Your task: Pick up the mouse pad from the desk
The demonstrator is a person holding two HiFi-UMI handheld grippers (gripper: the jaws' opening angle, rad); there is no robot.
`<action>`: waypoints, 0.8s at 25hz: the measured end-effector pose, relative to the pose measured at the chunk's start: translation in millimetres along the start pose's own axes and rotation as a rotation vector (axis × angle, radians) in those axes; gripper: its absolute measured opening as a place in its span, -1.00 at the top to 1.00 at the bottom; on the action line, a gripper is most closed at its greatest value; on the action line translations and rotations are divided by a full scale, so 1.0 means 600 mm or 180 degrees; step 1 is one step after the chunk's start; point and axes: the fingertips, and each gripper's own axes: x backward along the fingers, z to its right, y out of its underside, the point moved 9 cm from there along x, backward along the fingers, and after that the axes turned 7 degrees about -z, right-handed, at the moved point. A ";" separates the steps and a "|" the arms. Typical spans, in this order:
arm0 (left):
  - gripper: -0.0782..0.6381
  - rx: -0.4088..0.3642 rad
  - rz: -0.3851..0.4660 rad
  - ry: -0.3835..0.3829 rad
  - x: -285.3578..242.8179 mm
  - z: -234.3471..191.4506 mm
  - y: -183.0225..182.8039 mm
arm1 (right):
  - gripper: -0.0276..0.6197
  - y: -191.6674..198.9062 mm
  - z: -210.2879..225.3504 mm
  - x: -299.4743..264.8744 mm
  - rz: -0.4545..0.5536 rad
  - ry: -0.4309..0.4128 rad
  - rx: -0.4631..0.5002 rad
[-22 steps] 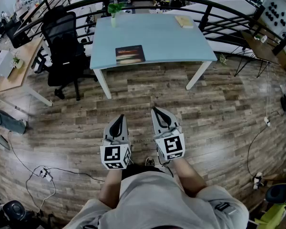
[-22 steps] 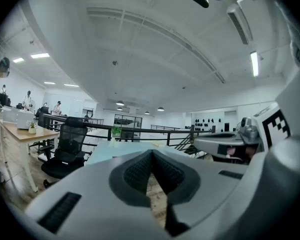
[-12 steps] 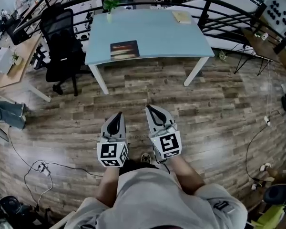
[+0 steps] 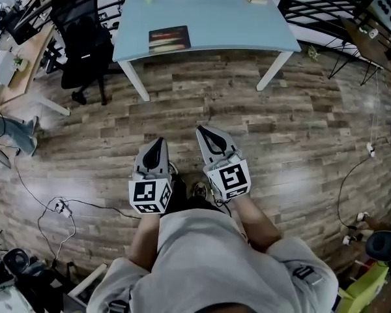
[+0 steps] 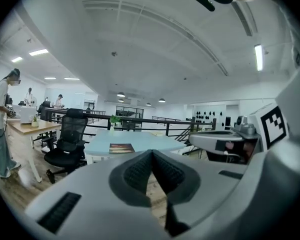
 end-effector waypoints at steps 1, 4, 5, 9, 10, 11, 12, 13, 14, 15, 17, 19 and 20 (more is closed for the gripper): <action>0.75 -0.0010 -0.0010 0.0017 -0.004 0.001 0.000 | 0.90 0.003 0.002 -0.002 -0.0017 0.0003 -0.0011; 0.72 -0.0030 -0.0033 0.0050 -0.018 -0.001 -0.001 | 0.85 0.006 0.007 -0.013 -0.0065 0.0008 -0.0073; 0.70 -0.0039 -0.0044 0.0057 -0.024 -0.004 -0.002 | 0.82 0.007 0.008 -0.018 -0.0081 0.0010 -0.0084; 0.63 -0.0065 -0.0106 0.0127 -0.053 -0.018 -0.002 | 0.81 0.015 0.013 -0.041 -0.0174 0.0033 -0.0072; 0.63 -0.0057 -0.0117 0.0142 -0.061 -0.023 -0.003 | 0.81 0.018 0.016 -0.048 -0.0208 0.0043 -0.0070; 0.63 -0.0046 -0.0127 0.0157 -0.069 -0.029 -0.004 | 0.81 0.018 0.019 -0.056 -0.0224 0.0052 -0.0073; 0.63 -0.0036 -0.0137 0.0172 -0.078 -0.036 -0.006 | 0.82 0.017 0.022 -0.065 -0.0222 0.0058 -0.0081; 0.63 -0.0030 -0.0148 0.0189 -0.087 -0.044 -0.007 | 0.82 0.015 0.025 -0.075 -0.0221 0.0071 -0.0085; 0.63 -0.0026 -0.0160 0.0206 -0.096 -0.053 -0.010 | 0.81 0.014 0.029 -0.085 -0.0230 0.0093 -0.0077; 0.63 -0.0025 -0.0170 0.0225 -0.106 -0.063 -0.012 | 0.81 0.014 0.033 -0.096 -0.0246 0.0120 -0.0064; 0.63 -0.0026 -0.0194 0.0273 -0.125 -0.085 -0.020 | 0.82 0.009 0.040 -0.121 -0.0268 0.0159 -0.0051; 0.63 -0.0036 -0.0233 0.0330 -0.146 -0.108 -0.027 | 0.82 0.002 0.044 -0.147 -0.0278 0.0182 -0.0045; 0.63 -0.0044 -0.0251 0.0359 -0.156 -0.119 -0.030 | 0.82 -0.001 0.045 -0.159 -0.0290 0.0190 -0.0046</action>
